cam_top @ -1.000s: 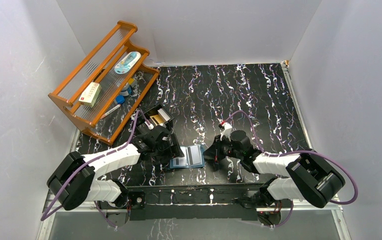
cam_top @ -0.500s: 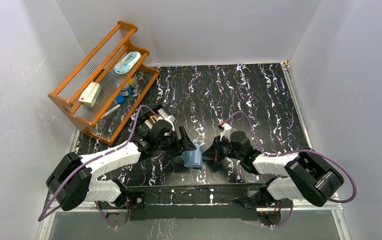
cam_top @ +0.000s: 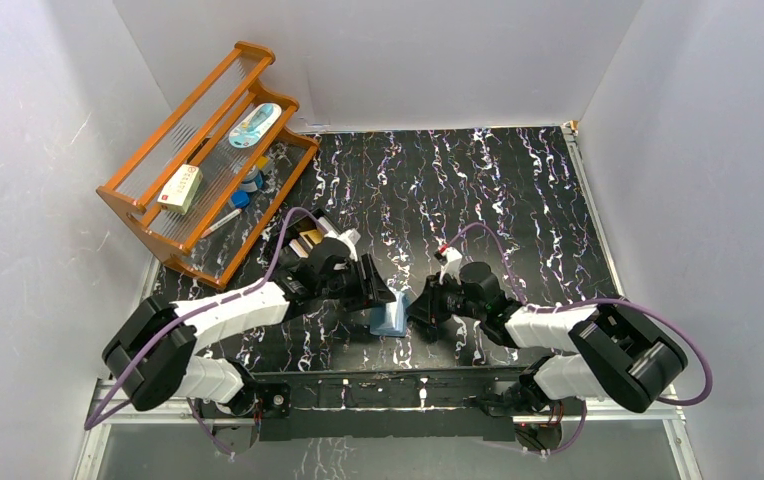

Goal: Put the credit cards into the card holder
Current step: Close the card holder at the center of the board.

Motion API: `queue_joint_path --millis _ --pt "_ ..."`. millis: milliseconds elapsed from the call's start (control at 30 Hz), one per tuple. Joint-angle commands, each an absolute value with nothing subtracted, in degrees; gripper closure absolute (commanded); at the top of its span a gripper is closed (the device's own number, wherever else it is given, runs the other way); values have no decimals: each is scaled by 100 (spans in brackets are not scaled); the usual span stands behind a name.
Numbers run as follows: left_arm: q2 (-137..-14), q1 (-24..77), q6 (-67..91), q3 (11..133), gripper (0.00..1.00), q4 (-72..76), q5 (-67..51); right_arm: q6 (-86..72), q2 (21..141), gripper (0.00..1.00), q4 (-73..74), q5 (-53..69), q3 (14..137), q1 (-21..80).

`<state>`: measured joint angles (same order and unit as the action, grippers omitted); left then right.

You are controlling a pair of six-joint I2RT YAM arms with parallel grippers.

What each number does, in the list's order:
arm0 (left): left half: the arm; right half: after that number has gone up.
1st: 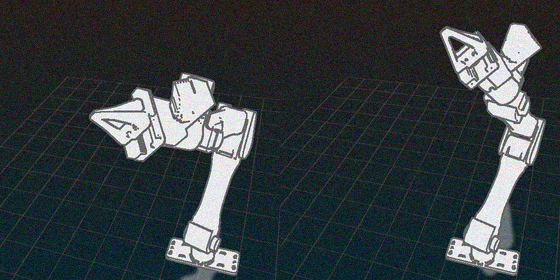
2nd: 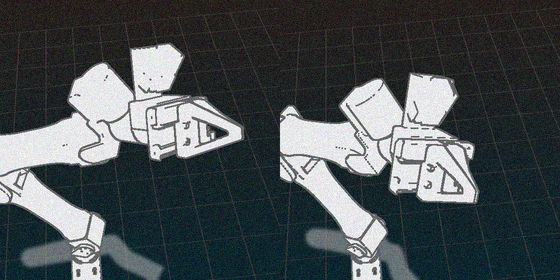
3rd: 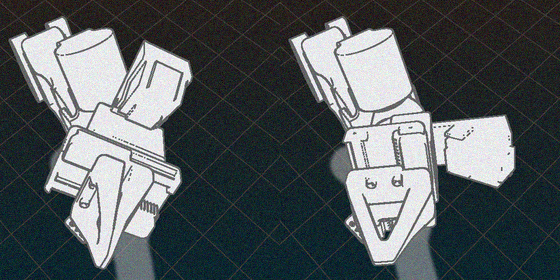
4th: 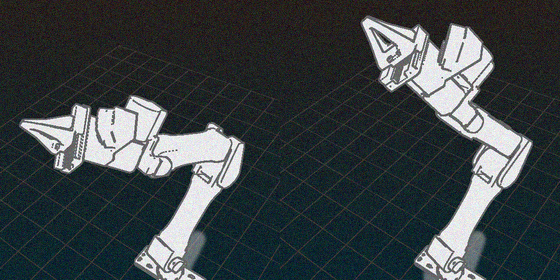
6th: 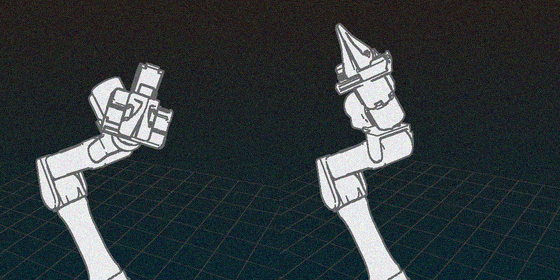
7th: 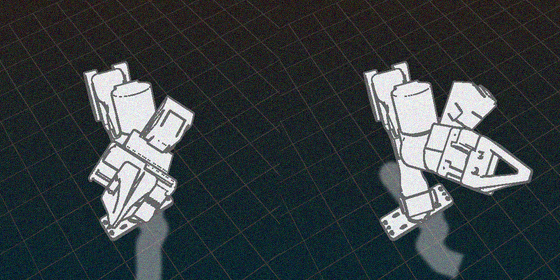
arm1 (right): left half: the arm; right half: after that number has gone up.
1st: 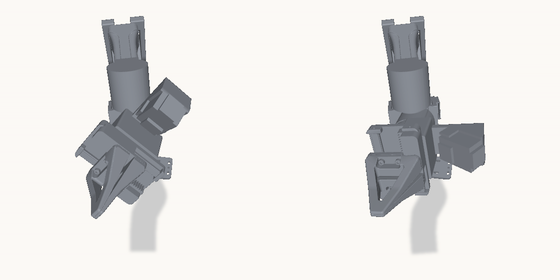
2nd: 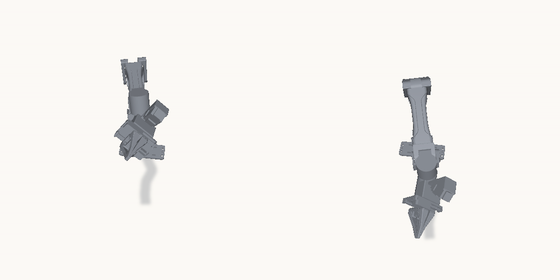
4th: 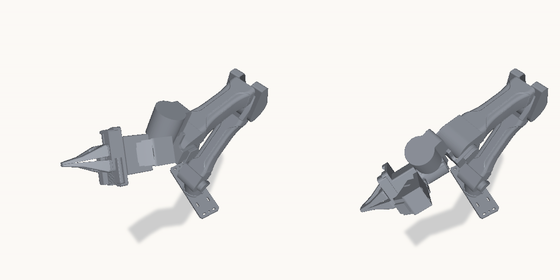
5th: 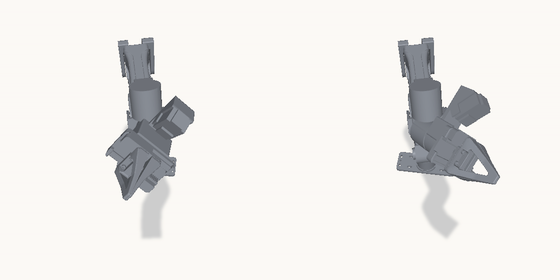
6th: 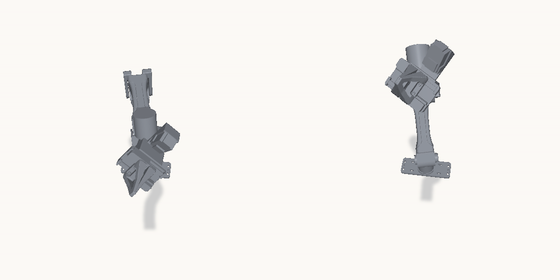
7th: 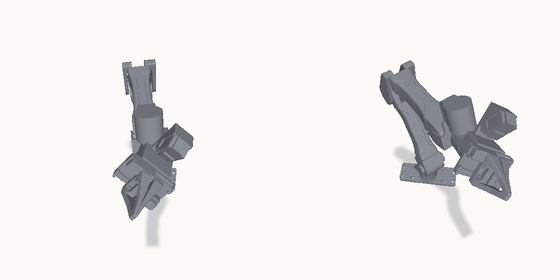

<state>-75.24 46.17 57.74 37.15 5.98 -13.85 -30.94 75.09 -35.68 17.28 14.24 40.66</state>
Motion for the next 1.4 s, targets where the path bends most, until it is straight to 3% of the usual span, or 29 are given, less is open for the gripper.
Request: queue_joint_path --millis 0,100,233,533,900,1200,1367 --pt "-7809 4630 5448 3862 59 736 -1486 -2481 7233 69 -3489 1766 1734 4091" --pt "-8023 4631 5322 3920 67 699 -1423 -2245 7107 62 -3358 1762 1835 4090" --pt "-8195 4632 5181 3989 70 535 -1248 -2233 7136 53 -3176 1697 2030 4070" --pt "-8341 4633 5076 3974 80 441 -1144 -2510 7646 51 -2931 1608 2400 3846" --pt "-8518 4631 5010 3991 79 392 -1126 -2618 8221 44 -3278 2246 2426 3707" --pt "-8647 4632 4949 3988 79 275 -983 -2534 8655 55 -4166 3364 2278 3607" --pt "-8728 4640 4951 4013 80 107 -840 -2245 8627 71 -3824 3869 2473 3597"
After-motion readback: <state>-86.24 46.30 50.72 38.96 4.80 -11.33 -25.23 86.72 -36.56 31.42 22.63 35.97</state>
